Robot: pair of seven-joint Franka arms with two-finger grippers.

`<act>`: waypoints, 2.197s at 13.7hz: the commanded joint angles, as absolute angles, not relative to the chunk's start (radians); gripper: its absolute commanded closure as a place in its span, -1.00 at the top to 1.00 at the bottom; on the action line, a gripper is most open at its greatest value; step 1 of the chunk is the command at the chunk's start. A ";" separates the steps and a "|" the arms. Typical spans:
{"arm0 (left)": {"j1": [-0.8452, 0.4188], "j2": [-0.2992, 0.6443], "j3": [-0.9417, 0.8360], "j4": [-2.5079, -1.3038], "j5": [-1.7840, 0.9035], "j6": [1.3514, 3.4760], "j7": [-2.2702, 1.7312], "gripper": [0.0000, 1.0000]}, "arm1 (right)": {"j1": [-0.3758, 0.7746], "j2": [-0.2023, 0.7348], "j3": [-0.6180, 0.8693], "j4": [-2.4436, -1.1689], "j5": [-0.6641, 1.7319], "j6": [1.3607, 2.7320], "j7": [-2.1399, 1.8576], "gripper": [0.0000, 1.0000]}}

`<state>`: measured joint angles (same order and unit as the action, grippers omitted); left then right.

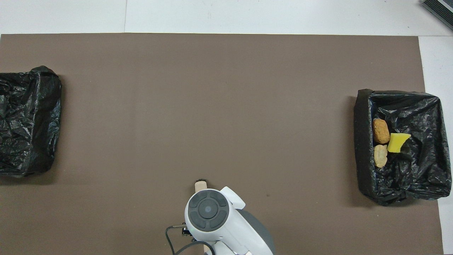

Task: Sweep and dump trash in bin
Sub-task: 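Carry the dustpan to the bin near the left gripper and tip it, then bring the dustpan back with the left gripper while the right gripper withdraws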

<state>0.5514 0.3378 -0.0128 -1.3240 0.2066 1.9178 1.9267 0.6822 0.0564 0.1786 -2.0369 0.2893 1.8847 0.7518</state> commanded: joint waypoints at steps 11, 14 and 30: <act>0.382 0.330 -0.012 -1.298 0.798 1.856 1.756 -1.00 | 0.211 -0.015 0.186 -1.793 -0.001 1.744 0.237 1.00; 0.356 0.325 -0.014 -1.298 0.889 1.830 1.749 -1.00 | 0.057 -0.015 0.184 -1.737 -0.003 1.697 0.048 1.00; 0.292 0.215 -0.025 -1.455 0.300 1.620 1.775 -1.00 | 0.004 -0.034 -0.061 -1.700 0.005 1.654 -0.086 1.00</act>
<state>0.3262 0.2824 -0.0288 -1.3406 0.3992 1.6229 1.7844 -0.0614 -0.0299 -0.0135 -1.7122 0.0140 1.6788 -0.0952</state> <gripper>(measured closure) 0.674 0.000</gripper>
